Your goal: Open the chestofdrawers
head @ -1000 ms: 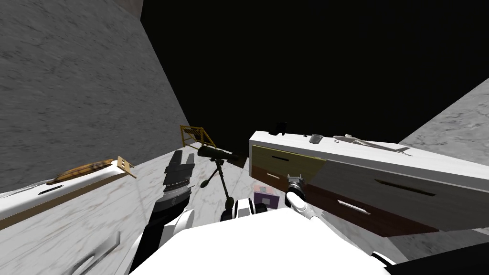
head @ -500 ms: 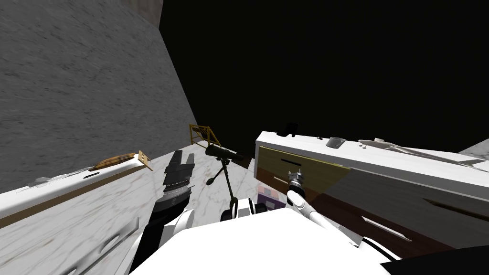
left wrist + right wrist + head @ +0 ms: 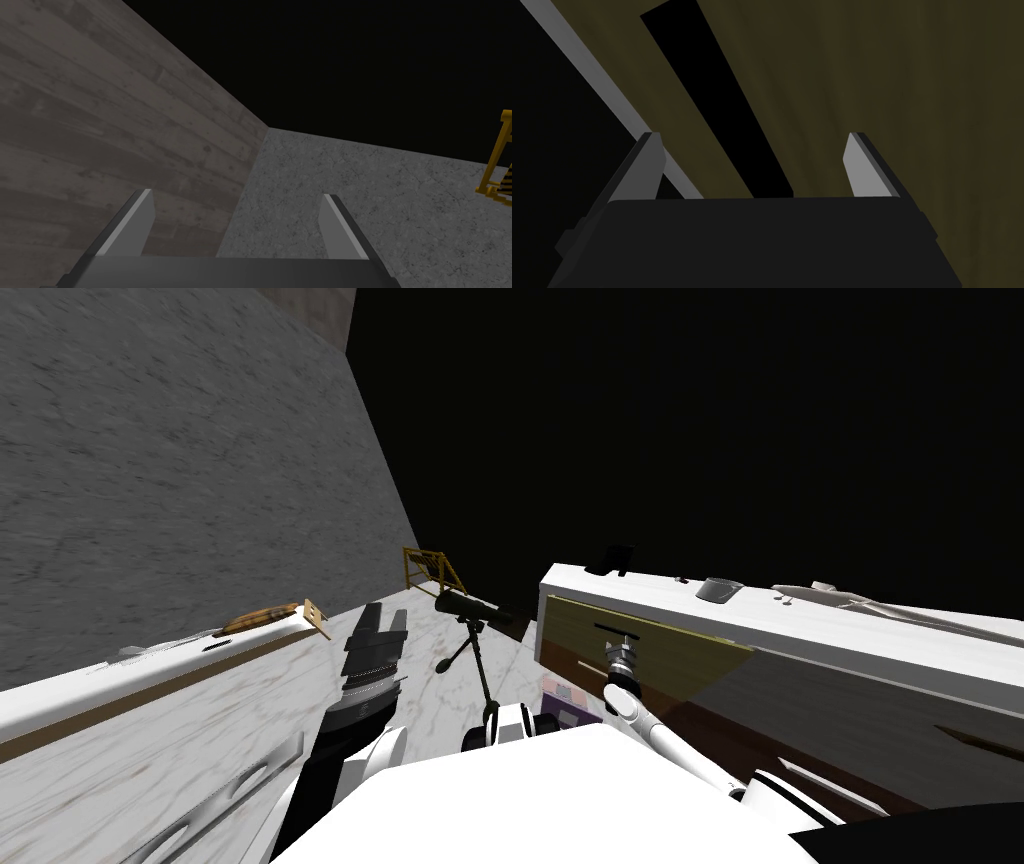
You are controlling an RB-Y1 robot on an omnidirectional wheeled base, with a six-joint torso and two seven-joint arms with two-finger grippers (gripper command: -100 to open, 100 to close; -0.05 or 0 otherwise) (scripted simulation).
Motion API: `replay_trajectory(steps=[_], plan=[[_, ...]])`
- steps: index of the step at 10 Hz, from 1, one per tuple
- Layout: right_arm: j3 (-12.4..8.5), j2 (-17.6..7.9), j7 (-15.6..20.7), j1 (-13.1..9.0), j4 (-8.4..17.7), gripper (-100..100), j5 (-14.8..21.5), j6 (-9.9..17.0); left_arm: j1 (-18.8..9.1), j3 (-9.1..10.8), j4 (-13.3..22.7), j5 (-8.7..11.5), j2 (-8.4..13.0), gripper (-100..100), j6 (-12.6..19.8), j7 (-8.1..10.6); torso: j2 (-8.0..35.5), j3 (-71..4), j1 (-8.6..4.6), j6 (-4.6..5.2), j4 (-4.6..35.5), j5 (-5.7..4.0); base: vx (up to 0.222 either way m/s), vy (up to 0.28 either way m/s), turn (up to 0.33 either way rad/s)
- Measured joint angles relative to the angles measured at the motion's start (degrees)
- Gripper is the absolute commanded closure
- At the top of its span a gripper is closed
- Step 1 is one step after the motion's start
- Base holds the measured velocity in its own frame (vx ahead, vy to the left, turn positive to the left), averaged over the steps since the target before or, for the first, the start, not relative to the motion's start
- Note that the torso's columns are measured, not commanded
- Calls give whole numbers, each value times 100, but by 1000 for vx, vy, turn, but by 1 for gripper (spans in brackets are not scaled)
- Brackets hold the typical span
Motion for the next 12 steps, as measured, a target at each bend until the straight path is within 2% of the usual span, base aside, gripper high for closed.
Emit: replay_trajectory(steps=[7, 8, 10, 12], plan=[[3, -1, -5, -4, 10, -100, 6, 3, 0, 0, 0, 0, 0, 0, 0, 0, -3, -2, -2, -1, 0, 0, 0, 8, -1], [-26, -87, 8, -98, 50, -100, -24, -82, 0, -1, 0, 0, -1, 0, 0, 0, -4, -3, 14, -3, 0, 4, -2, 59, -16], [-82, -185, 132, -137, -56, -100, -86, -224, 0, -1, 0, 0, -1, 0, 0, 0, -3, -2, 1, -2, -1, 1, 1, 55, 7], [-98, -237, 153, -176, -54, -100, -101, -284, 0, 0, 0, 0, 0, 0, 0, 0, -2, -1, -13, 0, 0, -3, -1, 12, -15]])
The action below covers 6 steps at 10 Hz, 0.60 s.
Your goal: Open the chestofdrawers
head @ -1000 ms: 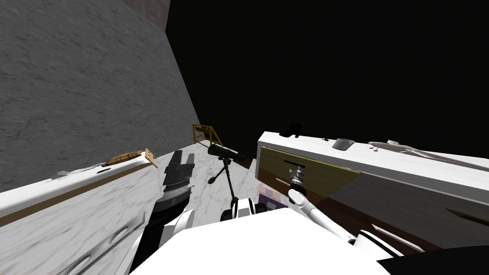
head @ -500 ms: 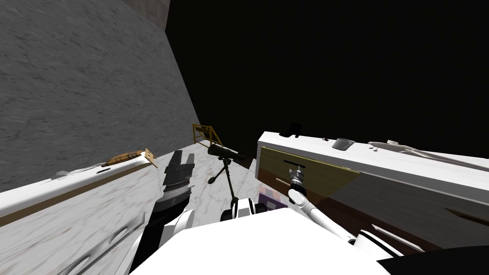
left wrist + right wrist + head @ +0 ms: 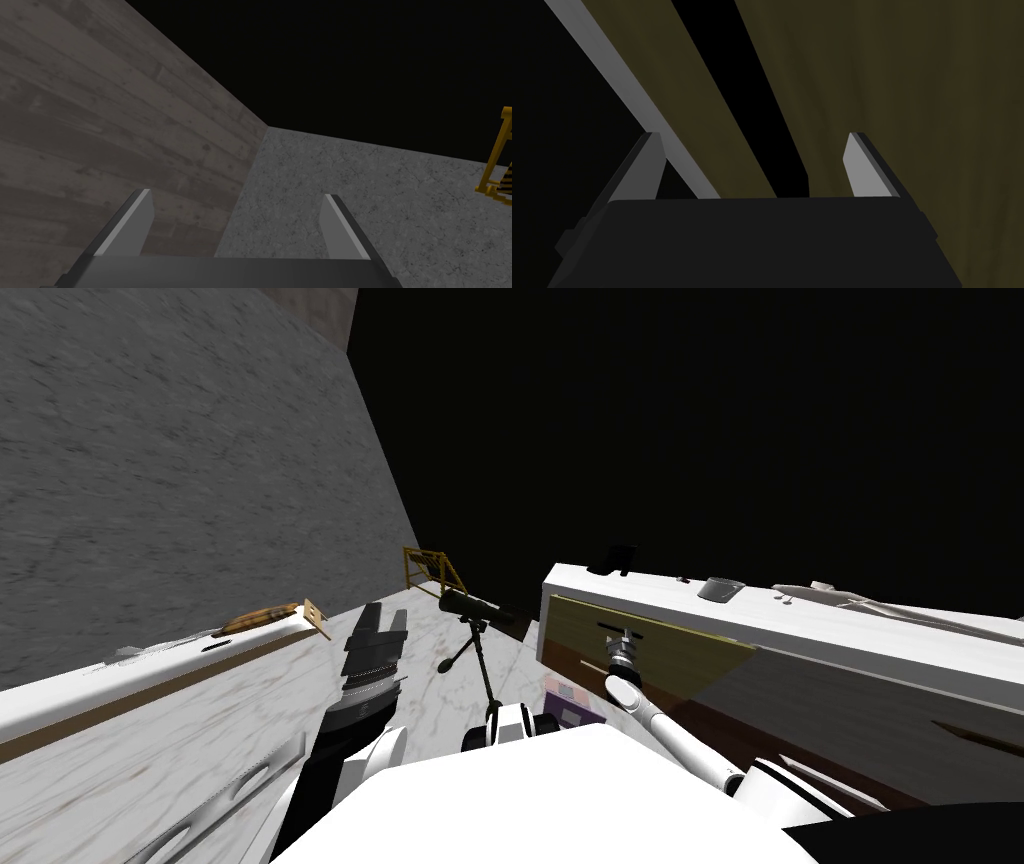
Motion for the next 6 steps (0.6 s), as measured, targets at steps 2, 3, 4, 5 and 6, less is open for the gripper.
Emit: replay_trajectory(steps=[2, 3, 4, 5, 6], plan=[[-13, -27, 14, -22, -5, -100, -13, -35, 0, 0, 0, 0, 0, 0, 0, 0, -1, 0, 5, -1, 0, 0, -1, 3, -8], [-14, -28, 21, -28, -3, -100, -15, -41, 0, 0, 0, 0, 0, 0, 0, 0, -2, -1, 9, -2, 0, 2, 3, -10, 27], [-15, -30, 22, -30, -3, -100, -16, -43, 0, 0, 0, 0, 0, 0, 0, 0, -2, -1, 10, -2, 0, 2, 2, 20, 21], [-15, -31, 22, -31, -3, -100, -16, -43, 0, 0, 0, 0, 0, 0, 0, 0, -2, -1, 21, -1, 0, 5, -2, 12, -3], [-15, -31, 22, -31, -3, -100, -16, -43, 0, 0, 0, 0, 0, 0, 0, 0, 0, 0, 16, -1, 0, 4, -20, -3, 257]])
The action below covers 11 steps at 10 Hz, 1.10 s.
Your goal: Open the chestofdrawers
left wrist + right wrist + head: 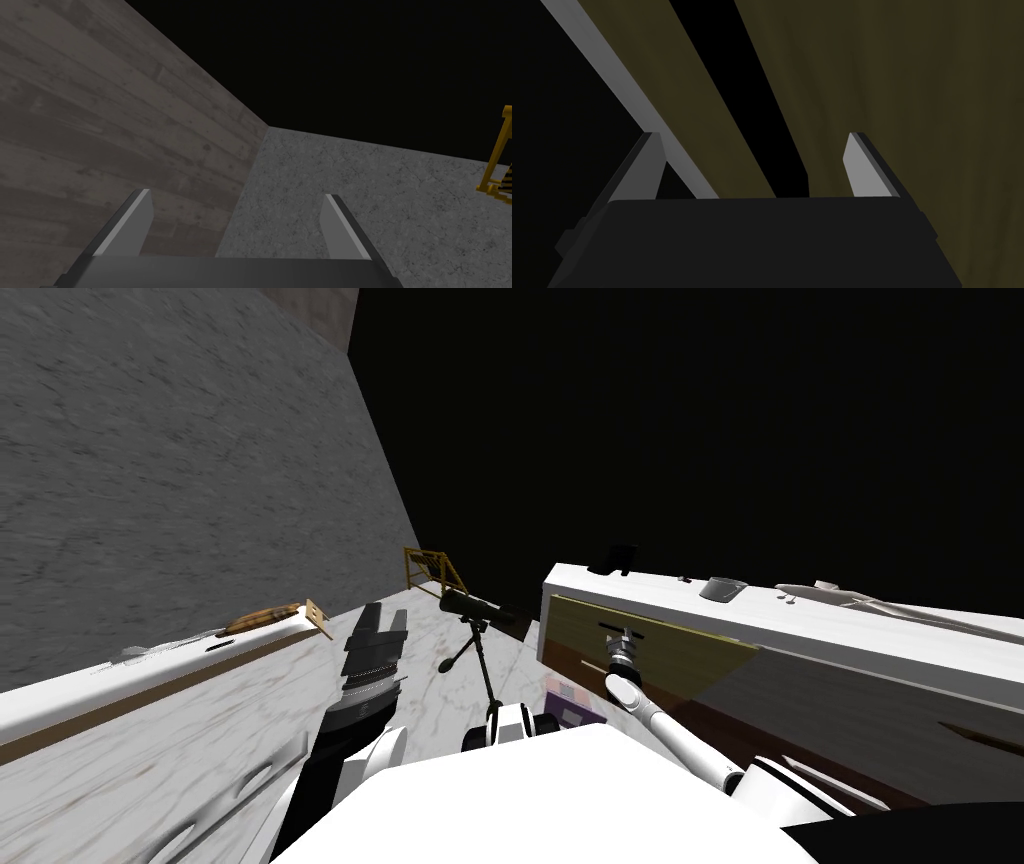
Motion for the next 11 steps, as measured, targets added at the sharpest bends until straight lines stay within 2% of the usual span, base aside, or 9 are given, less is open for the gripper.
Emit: replay_trajectory(steps=[2, 5, 6, 8, 10, 11], plan=[[-258, 37, -3, 126, 31, -100, 5, -4, -2, 0, 0, 0, 0, 0, 0, 0, 10, 6, -10, -4, 3, -4, -56, -29, 371], [-705, 65, 123, 412, -138, -100, -56, -53, -1, 0, 0, 0, 0, 0, 0, 0, -5, -3, -2, -4, -1, -2, -47, -26, 205], [-815, 94, 2, 349, 143, -100, 22, -33, -1, 0, 0, 0, 0, 0, 0, 0, -6, -4, 0, -3, -2, -1, -32, -14, 135], [-973, 103, 81, 544, -86, -100, -36, -41, 1, 1, 0, 0, 0, 0, 0, 0, -10, -6, 1, 3, -3, 0, -15, -3, 115], [-1263, 125, 156, 694, -126, -100, -63, -76, -1, 0, 0, 0, 0, 0, 0, 0, 6, 3, -6, -1, 1, -2, -54, -13, 325], [-1408, 122, 94, 753, -23, -100, -35, -81, -1, 0, 0, 0, 0, 0, 0, 0, 11, 7, -7, 0, 3, -3, -47, -16, 141]])
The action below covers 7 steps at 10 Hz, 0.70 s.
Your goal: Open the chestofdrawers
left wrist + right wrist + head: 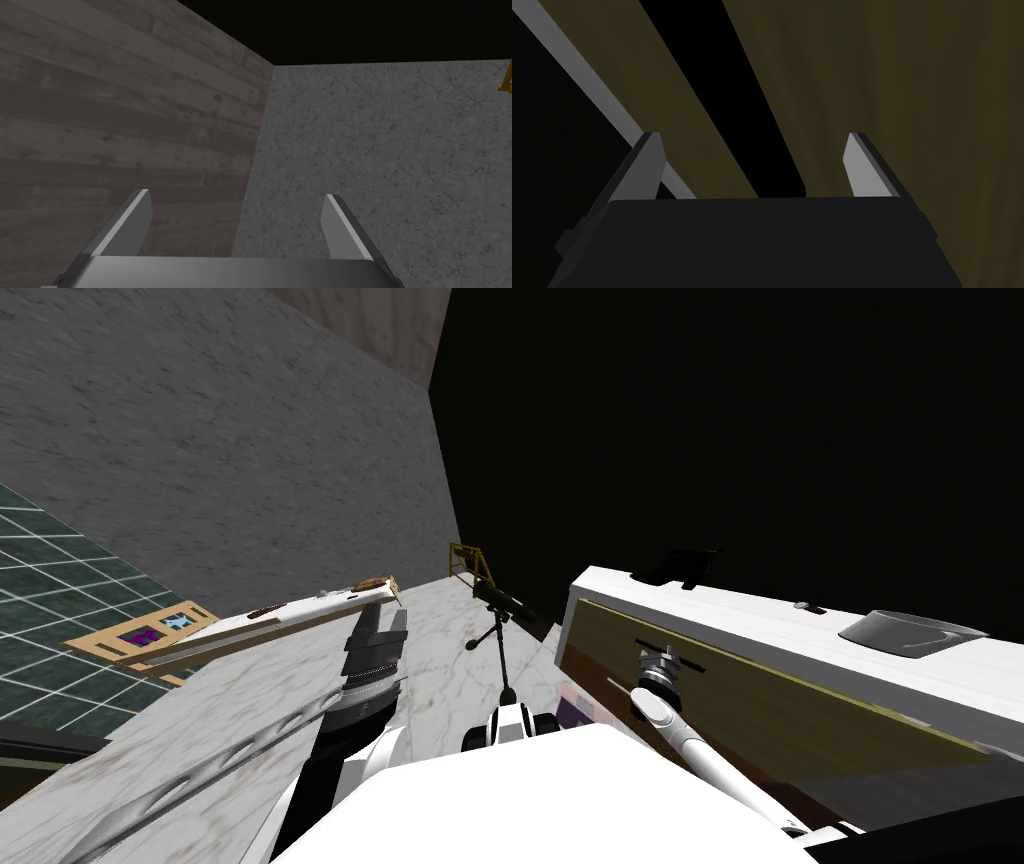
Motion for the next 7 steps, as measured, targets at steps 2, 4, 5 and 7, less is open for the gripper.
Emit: replay_trajectory(steps=[2, 4, 5, 7], plan=[[-271, 43, 112, 168, -142, -100, -45, -19, 0, 0, 0, 0, 0, 0, 0, 0, -14, -9, 1, -2, -4, 0, -45, -16, 274], [-465, 54, 130, 301, -182, 100, -58, -36, 2, 1, 0, 0, 0, 0, 0, 0, -21, -13, 4, 4, -6, 1, -5, -3, -69], [-428, 60, 159, 280, -220, 100, -70, -37, 3, 1, 0, 0, 0, 0, 0, 0, -26, -16, 7, 5, -8, 2, 48, 19, -284], [-106, 31, 137, 96, -185, 100, -41, -38, 4, 1, -1, 0, 0, 0, -1, 0, -5, -5, 4, 29, -1, 9, 75, 22, -374]])
